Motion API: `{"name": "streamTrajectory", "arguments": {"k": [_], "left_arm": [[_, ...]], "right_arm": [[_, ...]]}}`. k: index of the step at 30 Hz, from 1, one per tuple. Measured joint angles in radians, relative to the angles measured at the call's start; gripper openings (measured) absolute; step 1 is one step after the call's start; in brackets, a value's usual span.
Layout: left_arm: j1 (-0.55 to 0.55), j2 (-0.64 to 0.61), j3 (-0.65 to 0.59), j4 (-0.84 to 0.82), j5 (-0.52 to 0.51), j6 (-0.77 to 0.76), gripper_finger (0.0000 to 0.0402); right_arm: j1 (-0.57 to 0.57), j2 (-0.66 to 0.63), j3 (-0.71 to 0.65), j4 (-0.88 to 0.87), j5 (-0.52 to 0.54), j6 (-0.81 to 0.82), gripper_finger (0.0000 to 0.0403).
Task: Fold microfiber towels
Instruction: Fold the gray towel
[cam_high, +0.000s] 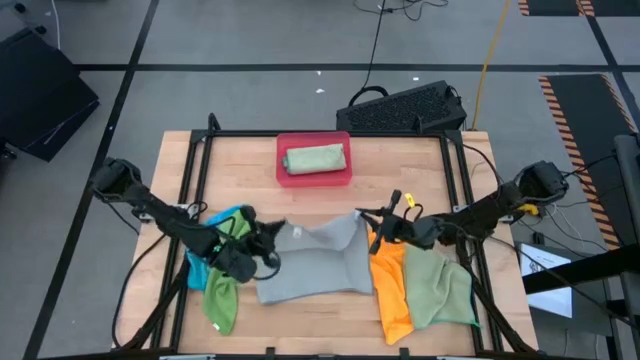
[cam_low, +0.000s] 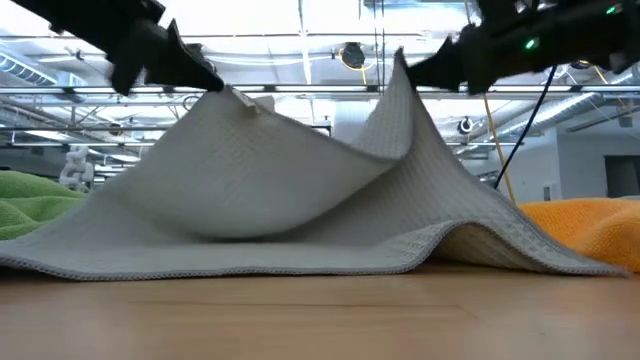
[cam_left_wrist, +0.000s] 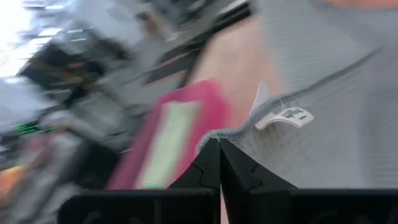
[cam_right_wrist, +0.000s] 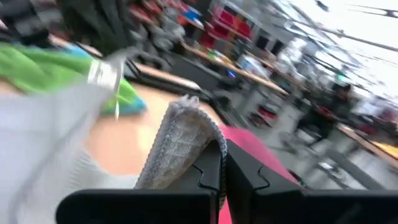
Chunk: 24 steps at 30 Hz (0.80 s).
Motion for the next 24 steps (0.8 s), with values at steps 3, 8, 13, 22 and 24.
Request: {"name": "streamTrajectory", "arguments": {"k": [3, 8, 13, 22, 24], "left_arm": [[0.049, -0.025, -0.002, -0.006, -0.123, 0.061, 0.0001], [0.128, -0.155, 0.0, 0.009, -0.065, 0.121, 0.0001], [0.15, -0.248, 0.0, -0.089, 0.119, 0.029, 0.0002], [0.118, -0.227, -0.001, -0.214, 0.331, -0.13, 0.0002], [0.11, -0.212, -0.001, -0.214, 0.386, -0.153, 0.0002]], "right_arm": [[-0.056, 0.0, 0.0, 0.003, 0.031, -0.051, 0.0004], [-0.127, 0.0, 0.0, 0.081, 0.026, -0.092, 0.0004], [-0.149, -0.001, 0.0, 0.055, -0.044, 0.0, 0.0004], [-0.125, 0.0, 0.0, -0.079, -0.157, 0.147, 0.0004], [-0.11, 0.0, 0.0, -0.103, -0.157, 0.166, 0.0004]]}}
